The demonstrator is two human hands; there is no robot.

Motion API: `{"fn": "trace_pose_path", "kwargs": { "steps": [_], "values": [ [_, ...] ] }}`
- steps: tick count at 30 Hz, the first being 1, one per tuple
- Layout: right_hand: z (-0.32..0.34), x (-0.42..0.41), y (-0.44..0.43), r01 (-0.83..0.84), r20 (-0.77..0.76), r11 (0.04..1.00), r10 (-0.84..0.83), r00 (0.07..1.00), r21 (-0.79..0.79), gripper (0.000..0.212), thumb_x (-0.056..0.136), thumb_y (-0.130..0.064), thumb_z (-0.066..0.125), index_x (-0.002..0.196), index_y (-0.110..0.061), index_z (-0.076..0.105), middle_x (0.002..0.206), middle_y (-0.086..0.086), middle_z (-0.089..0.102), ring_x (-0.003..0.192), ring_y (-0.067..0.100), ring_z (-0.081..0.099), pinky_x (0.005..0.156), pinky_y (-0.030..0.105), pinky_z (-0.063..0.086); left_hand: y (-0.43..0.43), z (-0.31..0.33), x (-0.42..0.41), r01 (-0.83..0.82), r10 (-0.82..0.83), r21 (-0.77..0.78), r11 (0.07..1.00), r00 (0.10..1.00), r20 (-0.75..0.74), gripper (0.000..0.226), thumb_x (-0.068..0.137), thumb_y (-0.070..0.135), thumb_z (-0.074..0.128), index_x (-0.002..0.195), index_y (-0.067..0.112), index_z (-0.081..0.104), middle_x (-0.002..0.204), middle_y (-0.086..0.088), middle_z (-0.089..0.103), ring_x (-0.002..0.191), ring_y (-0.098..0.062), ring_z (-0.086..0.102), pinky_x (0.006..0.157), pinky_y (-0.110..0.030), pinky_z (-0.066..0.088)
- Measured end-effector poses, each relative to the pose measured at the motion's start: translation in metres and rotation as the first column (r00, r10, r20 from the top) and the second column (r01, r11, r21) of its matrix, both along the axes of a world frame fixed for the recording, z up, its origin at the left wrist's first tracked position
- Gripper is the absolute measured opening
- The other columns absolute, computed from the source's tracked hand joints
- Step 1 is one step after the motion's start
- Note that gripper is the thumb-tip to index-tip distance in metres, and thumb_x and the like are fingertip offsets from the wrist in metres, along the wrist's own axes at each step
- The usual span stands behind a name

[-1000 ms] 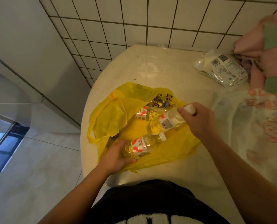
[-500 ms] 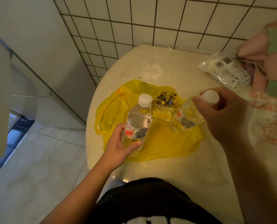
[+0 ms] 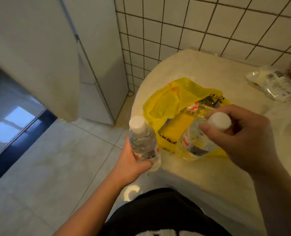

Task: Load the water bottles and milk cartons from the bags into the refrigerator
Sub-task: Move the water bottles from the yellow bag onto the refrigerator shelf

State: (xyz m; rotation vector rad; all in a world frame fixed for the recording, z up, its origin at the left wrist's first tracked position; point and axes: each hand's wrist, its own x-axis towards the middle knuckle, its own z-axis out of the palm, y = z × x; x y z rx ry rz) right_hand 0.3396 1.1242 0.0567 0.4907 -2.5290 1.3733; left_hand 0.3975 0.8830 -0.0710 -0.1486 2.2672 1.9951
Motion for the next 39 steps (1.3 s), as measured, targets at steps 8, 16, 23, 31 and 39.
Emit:
{"fn": "trace_pose_path", "kwargs": {
  "steps": [8, 16, 23, 31, 39],
  "values": [
    [-0.027, 0.102, -0.139, -0.232, 0.117, 0.973, 0.23, 0.966, 0.005, 0.033, 0.067, -0.056, 0.07, 0.083, -0.027, 0.067, 0.069, 0.002, 0.065, 0.06, 0.024, 0.056, 0.051, 0.035, 0.045, -0.127, 0.0, 0.147, -0.147, 0.153, -0.086, 0.985, 0.985, 0.075, 0.063, 0.068, 0.01, 0.073, 0.123, 0.002, 0.045, 0.11, -0.015, 0.06, 0.105, -0.024, 0.063, 0.095, -0.042, 0.053],
    [-0.036, 0.177, -0.279, -0.523, 0.198, 0.852, 0.516, 0.833, -0.024, 0.025, 0.069, -0.052, 0.074, 0.084, -0.034, 0.067, 0.071, 0.001, 0.065, 0.064, 0.024, 0.06, 0.057, 0.042, 0.052, -0.228, 0.005, 0.278, -0.445, 0.455, -0.125, 0.887, 0.888, 0.07, 0.078, 0.068, 0.017, 0.076, 0.133, 0.03, 0.035, 0.121, 0.006, 0.057, 0.111, -0.003, 0.06, 0.092, -0.023, 0.052],
    [-0.041, 0.202, -0.387, -0.685, 0.216, 0.724, 0.684, 0.697, -0.08, 0.018, 0.072, -0.039, 0.076, 0.082, -0.027, 0.068, 0.064, -0.001, 0.059, 0.051, 0.016, 0.047, 0.048, 0.019, 0.041, -0.287, -0.007, 0.338, -0.7, 0.704, -0.075, 0.71, 0.701, 0.113, 0.078, 0.064, 0.019, 0.079, 0.133, 0.017, 0.042, 0.112, -0.004, 0.064, 0.102, -0.017, 0.067, 0.091, -0.042, 0.057],
    [-0.054, 0.183, -0.52, -0.785, 0.295, 0.61, 0.774, 0.56, -0.111, 0.03, 0.067, -0.051, 0.071, 0.083, -0.025, 0.069, 0.075, -0.004, 0.066, 0.063, 0.014, 0.06, 0.055, 0.03, 0.053, -0.386, -0.018, 0.332, -0.827, 0.811, 0.032, 0.561, 0.557, 0.181, 0.074, 0.068, 0.005, 0.078, 0.132, 0.021, 0.044, 0.119, -0.004, 0.062, 0.108, -0.016, 0.066, 0.085, -0.034, 0.058],
    [-0.052, 0.121, -0.664, -0.856, 0.306, 0.503, 0.839, 0.45, -0.12, 0.031, 0.068, -0.054, 0.069, 0.086, -0.028, 0.066, 0.08, -0.009, 0.067, 0.069, 0.014, 0.064, 0.06, 0.036, 0.058, -0.515, 0.0, 0.278, -0.848, 0.84, -0.041, 0.528, 0.514, 0.177, 0.068, 0.06, 0.03, 0.077, 0.121, 0.034, 0.047, 0.116, -0.003, 0.063, 0.107, -0.018, 0.065, 0.093, -0.05, 0.054]
  ]
}}
